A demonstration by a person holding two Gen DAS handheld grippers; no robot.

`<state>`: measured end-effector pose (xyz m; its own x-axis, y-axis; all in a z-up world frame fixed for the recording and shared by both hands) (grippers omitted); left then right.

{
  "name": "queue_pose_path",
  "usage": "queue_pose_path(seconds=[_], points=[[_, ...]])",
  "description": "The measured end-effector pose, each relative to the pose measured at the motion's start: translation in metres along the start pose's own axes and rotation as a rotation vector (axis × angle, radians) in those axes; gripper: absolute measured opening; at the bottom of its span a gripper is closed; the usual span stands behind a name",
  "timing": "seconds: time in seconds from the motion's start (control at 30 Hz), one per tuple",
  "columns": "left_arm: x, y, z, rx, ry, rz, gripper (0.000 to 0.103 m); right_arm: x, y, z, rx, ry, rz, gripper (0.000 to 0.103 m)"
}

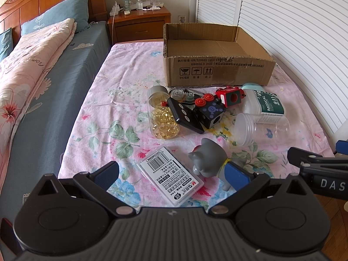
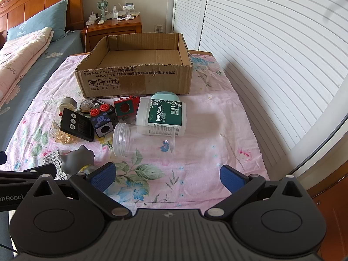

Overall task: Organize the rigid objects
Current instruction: 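Grasp the white barcode card package with the left gripper while the right grasps the clear jar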

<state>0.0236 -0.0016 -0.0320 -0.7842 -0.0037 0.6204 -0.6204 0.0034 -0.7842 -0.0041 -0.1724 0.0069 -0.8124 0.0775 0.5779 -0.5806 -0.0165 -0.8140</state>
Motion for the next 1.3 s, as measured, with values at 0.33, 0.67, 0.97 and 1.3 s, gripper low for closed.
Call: queue_pose_path(seconds=[0.33, 0.67, 0.97, 1.3], points=[[-0.0003, -0.002, -0.001, 0.0, 0.003, 0.0, 0.102, -0.0002, 0.0012, 0.0004, -0.001, 0.0, 0.001, 0.103], [-0.0014, -0.0032, -0.0019, 0.001, 0.013, 0.006, 0.102, -0.0008, -0.0019, -0.0003, 0.001, 0.001, 0.008, 0.103], [-0.0036, -0.0038, -0.0034, -0.007, 0.015, 0.01, 0.102, -0.002, -0.0022, -0.0031, 0.011, -0.019, 0.022, 0.103], [-0.0078, -0.0084, -0.0027, -0.049, 0.051, 0.056, 0.102, -0.0071, -0.0063, -0.0038, 0.029, -0.033, 0.045, 0.103]])
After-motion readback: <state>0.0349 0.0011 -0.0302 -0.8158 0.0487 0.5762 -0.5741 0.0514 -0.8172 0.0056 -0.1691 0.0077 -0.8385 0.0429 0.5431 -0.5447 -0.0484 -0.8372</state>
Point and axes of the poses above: each gripper's, at about its wrist camera, not at the fingertips, and x roughly against the way its jaws point, z to its right, y to its underside, the point moved 4 cm from there along -x, roughly the way its jaws point, and after that the axes turned 15 degrees about z, right-handed, at the moved point
